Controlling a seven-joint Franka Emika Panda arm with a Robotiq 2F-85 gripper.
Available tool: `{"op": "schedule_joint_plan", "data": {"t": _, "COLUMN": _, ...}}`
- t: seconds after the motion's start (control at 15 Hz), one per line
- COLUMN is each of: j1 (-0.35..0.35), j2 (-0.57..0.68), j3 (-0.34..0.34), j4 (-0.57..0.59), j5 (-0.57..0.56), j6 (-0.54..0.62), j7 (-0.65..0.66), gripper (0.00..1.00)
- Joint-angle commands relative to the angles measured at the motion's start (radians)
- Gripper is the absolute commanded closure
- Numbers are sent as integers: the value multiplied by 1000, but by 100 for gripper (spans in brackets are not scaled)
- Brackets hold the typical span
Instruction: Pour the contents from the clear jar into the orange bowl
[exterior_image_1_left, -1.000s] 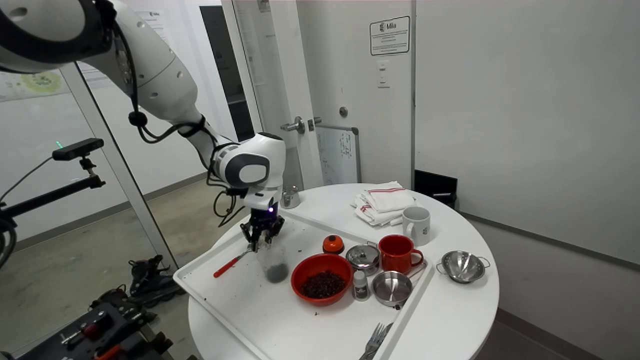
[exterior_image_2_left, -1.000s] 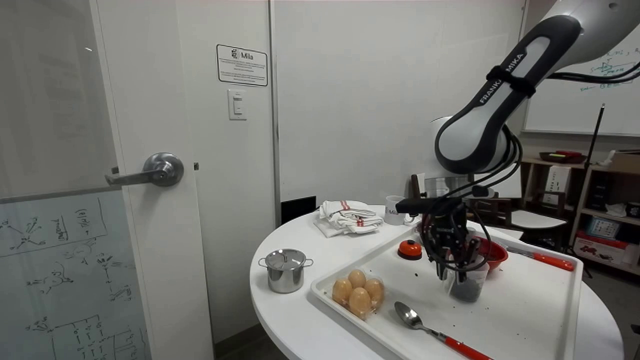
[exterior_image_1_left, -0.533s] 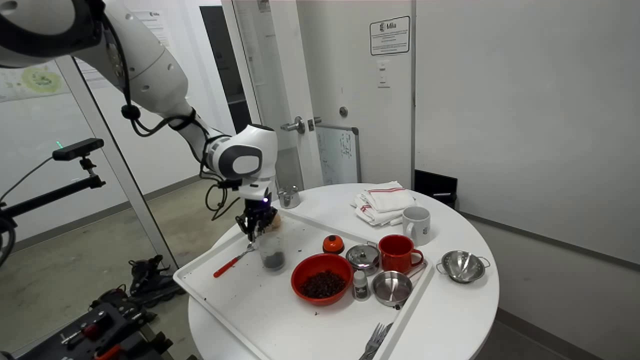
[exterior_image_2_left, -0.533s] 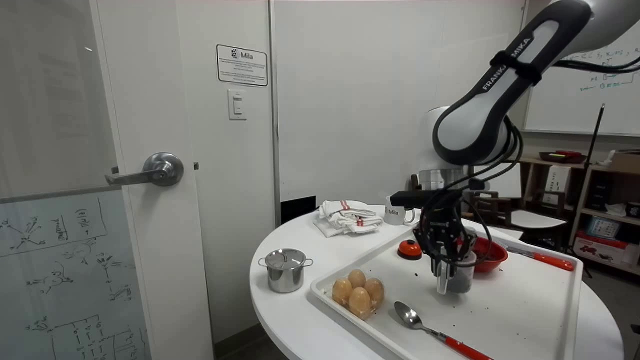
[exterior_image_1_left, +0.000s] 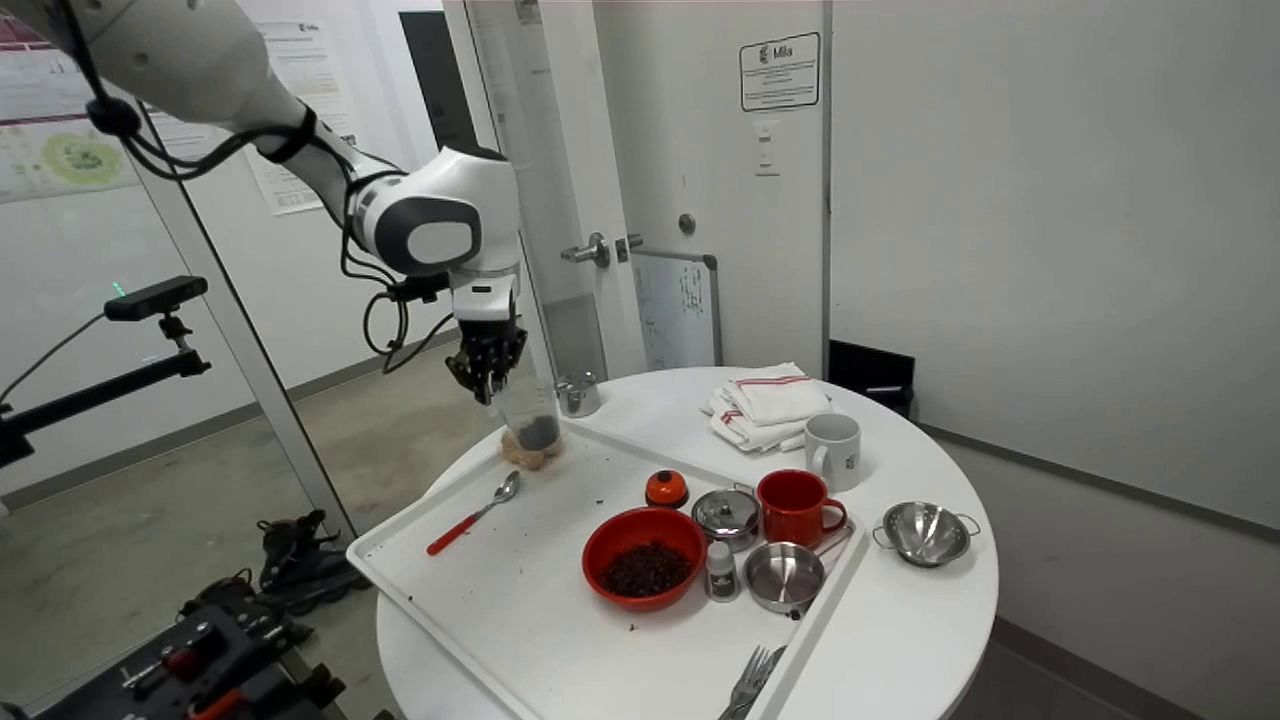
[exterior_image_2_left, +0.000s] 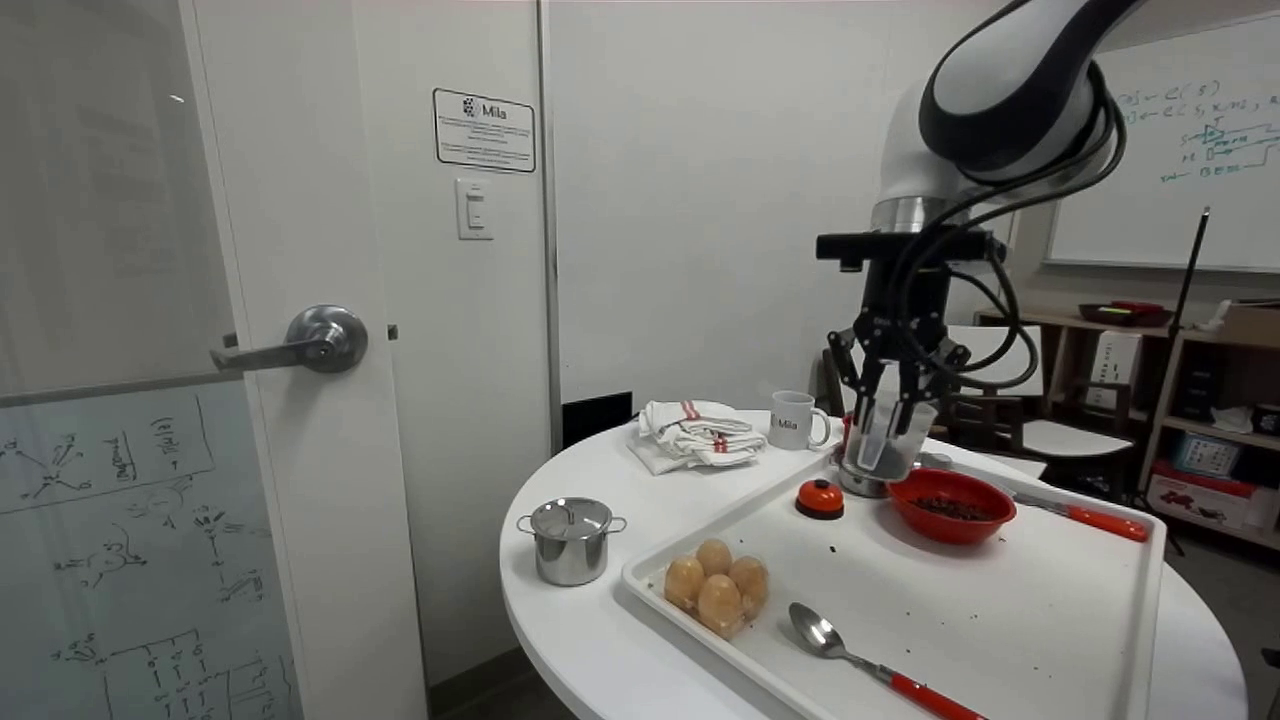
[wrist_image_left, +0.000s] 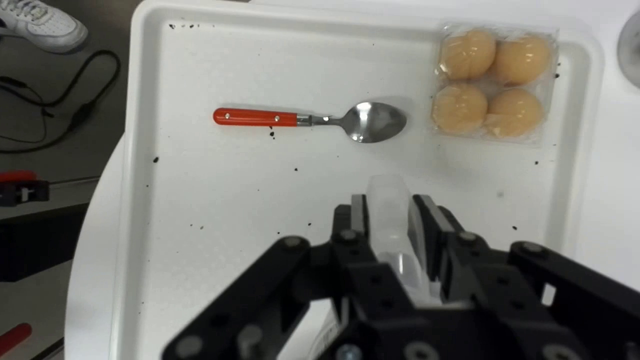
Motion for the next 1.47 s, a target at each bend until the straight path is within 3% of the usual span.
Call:
{"op": "schedule_joint_plan", "data": {"t": 0.0, "j1": -84, "j2": -112, "j3": 8, "j4": -76, "j5": 199, "j6": -69, "j7": -240, "gripper": 89}}
{"op": "schedule_joint_plan", "data": {"t": 0.13, "j1": -109, "j2": -127, "j3": -21, "j4": -81, "j5": 274, "j6": -159, "j7": -315, "gripper": 89}}
{"op": "schedule_joint_plan", "data": {"t": 0.33, "j1": -127, "j2": -129, "j3": -75, "j4": -90, "j5": 268, "j6": -292, "j7": -308, "gripper": 88}}
{"op": "schedule_joint_plan", "data": {"t": 0.4, "j1": -105, "j2": -103, "j3": -73, "j4": -66, "j5": 251, "j6": -238, "j7": -286, "gripper": 73}}
{"op": "schedule_joint_plan", "data": {"t": 0.67, "j1": -115, "j2": -103, "j3": -90, "j4": -72, "j5": 251, "j6": -278, "j7": -293, "gripper": 73}}
{"op": "schedule_joint_plan", "data": {"t": 0.73, "j1": -113, "j2": -88, "j3": -84, "j4": -58, "j5": 268, "j6": -290, "j7": -290, "gripper": 88}}
{"op": "schedule_joint_plan", "data": {"t": 0.93, "j1": -153, "j2": -26, "j3": -90, "j4": -7, "j5": 426, "j6": -374, "j7": -348, "gripper": 88}}
{"op": "schedule_joint_plan", "data": {"t": 1.4, "j1": -250, "j2": 93, "j3": -175, "j4": 37, "j5": 709, "j6": -528, "j7": -410, "gripper": 89}}
